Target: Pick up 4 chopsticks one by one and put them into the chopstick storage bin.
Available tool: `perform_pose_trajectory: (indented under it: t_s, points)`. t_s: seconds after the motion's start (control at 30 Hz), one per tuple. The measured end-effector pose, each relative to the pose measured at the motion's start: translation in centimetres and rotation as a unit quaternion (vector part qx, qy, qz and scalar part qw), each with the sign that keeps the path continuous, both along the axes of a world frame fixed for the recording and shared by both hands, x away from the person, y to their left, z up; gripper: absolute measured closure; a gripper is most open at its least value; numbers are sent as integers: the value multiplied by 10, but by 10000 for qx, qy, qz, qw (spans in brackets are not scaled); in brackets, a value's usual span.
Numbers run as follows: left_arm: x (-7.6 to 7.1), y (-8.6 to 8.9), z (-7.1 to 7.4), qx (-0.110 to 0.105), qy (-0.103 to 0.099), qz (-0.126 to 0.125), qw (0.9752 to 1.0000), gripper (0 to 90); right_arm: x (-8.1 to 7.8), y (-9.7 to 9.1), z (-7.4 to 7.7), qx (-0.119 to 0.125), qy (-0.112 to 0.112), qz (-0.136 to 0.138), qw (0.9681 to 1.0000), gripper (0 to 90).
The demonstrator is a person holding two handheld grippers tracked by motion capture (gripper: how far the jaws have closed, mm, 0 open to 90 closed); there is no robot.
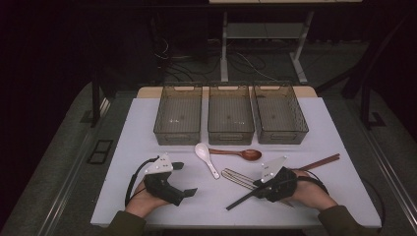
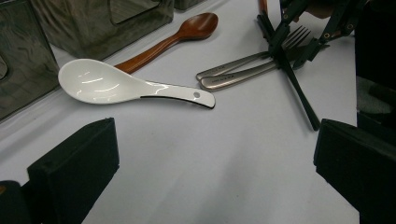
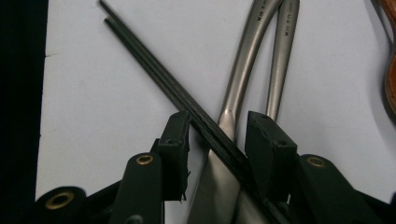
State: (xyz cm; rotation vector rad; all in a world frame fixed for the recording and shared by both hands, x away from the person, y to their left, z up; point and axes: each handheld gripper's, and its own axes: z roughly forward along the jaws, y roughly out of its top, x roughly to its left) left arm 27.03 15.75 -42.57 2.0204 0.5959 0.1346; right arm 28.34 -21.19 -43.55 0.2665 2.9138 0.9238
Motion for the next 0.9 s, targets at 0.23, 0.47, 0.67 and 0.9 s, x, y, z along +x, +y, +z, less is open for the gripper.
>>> perform_pose_trajectory:
  t_s: [0.23,0.47,0.67,0.9]
  points:
    - [0,0,0,3,-4,1,10000,0,2,-1,-1,7,-5,-39,10000,661]
    - [0,0,0,-6,0,9,10000,0,6,-2,0,110,0,-126,9999,700]
    - [0,1,0,-21,-2,13,10000,0,9,-1,-1,175,107,-158,9997,717]
    - [0,1,0,-19,-8,5,10000,0,11,-3,1,290,147,-273,9991,745]
